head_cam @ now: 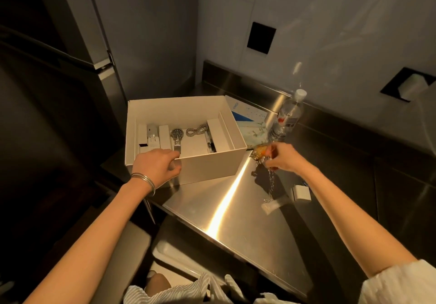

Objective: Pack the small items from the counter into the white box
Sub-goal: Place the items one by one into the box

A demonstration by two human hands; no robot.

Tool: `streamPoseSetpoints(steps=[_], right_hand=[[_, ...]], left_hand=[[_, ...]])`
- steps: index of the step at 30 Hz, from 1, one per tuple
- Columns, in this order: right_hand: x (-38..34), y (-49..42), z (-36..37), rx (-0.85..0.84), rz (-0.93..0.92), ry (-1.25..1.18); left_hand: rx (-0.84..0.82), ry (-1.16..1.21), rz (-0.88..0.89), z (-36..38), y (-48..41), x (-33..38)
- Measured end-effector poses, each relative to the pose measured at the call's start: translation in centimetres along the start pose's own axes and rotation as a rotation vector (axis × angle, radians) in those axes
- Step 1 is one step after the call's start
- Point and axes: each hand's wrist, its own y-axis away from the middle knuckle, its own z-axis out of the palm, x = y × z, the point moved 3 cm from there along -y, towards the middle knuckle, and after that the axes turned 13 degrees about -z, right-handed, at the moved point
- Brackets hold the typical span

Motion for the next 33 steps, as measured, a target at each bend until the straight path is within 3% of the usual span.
streamPoseSetpoints(steps=[3, 7, 13, 22, 29, 33], right_hand=[[-4.8, 0.6, -4.7, 0.109, -0.176, -0.001], [-11.1, -0.7, -7.8, 0.164, -0.353, -0.201], [-17.0, -9.1, -3.5, 0.073, -0.442, -0.135], [-17.9, -19.7, 4.6, -0.045, -0.514, 0.185], [-16.3, -22.1, 8.6, -0.070, -0.643, 0.437], [-15.2, -22.6, 9.7, -0.143, -0.614, 0.472]], left_hand=[[0.005, -0.015, -0.006, -0.1, 0.0, 0.2], [-0.002, -0.010, -0.009, -0.1, 0.0, 0.4], [-0.007, 0.021, 0.001, -0.2, 0.1, 0.3], [-0.026, 0.017, -0.008, -0.5, 0.2, 0.2], [0.005, 0.076, -0.005, -0.2, 0.1, -0.1], [0.030, 0.088, 0.011, -0.1, 0.1, -0.2]])
